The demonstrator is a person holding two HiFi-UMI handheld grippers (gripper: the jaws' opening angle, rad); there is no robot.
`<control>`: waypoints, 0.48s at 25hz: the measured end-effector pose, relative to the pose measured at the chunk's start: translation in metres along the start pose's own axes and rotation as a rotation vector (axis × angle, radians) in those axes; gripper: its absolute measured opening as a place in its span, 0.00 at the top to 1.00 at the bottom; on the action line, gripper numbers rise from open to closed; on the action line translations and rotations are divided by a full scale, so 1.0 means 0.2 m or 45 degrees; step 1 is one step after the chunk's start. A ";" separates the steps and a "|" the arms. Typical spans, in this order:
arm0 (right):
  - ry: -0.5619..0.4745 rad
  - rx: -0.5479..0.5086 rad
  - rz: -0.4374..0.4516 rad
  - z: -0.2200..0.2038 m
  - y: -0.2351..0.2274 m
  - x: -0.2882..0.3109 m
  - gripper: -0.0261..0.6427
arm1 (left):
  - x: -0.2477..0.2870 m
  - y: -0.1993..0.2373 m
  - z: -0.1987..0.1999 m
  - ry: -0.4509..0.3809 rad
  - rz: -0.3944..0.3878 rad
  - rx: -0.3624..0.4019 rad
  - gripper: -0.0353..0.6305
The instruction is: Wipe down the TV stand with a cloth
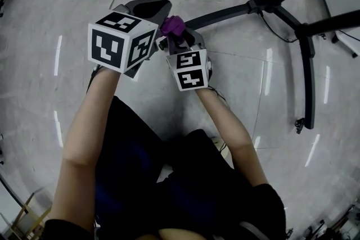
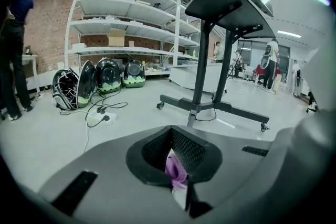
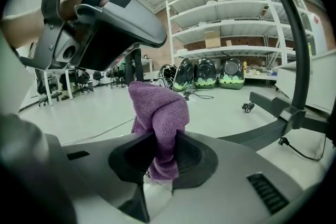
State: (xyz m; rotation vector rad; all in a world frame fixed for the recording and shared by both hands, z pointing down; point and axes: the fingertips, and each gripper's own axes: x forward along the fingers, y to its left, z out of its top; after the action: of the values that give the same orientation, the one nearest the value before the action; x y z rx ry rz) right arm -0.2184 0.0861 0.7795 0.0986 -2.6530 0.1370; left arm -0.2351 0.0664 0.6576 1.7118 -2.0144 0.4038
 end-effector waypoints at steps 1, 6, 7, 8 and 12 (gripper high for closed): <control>0.000 0.005 -0.003 0.00 -0.01 0.00 0.81 | 0.01 0.00 0.00 0.003 -0.001 -0.004 0.94; -0.012 0.028 -0.028 0.00 -0.08 -0.01 0.81 | 0.04 -0.04 0.00 0.008 -0.030 -0.012 0.94; -0.014 0.030 -0.036 0.00 -0.10 -0.02 0.81 | 0.05 -0.05 0.00 0.014 -0.034 -0.009 0.94; -0.015 0.031 -0.045 -0.01 -0.11 -0.02 0.81 | 0.06 -0.05 -0.01 0.021 -0.037 -0.008 0.94; -0.016 0.051 -0.087 -0.01 -0.19 -0.03 0.81 | 0.09 -0.05 -0.03 0.034 -0.034 -0.019 0.94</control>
State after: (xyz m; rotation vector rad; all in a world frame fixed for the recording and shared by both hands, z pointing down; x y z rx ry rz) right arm -0.2086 0.0483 0.7823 0.2031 -2.6560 0.1671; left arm -0.2265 0.0522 0.6708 1.7136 -1.9685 0.3998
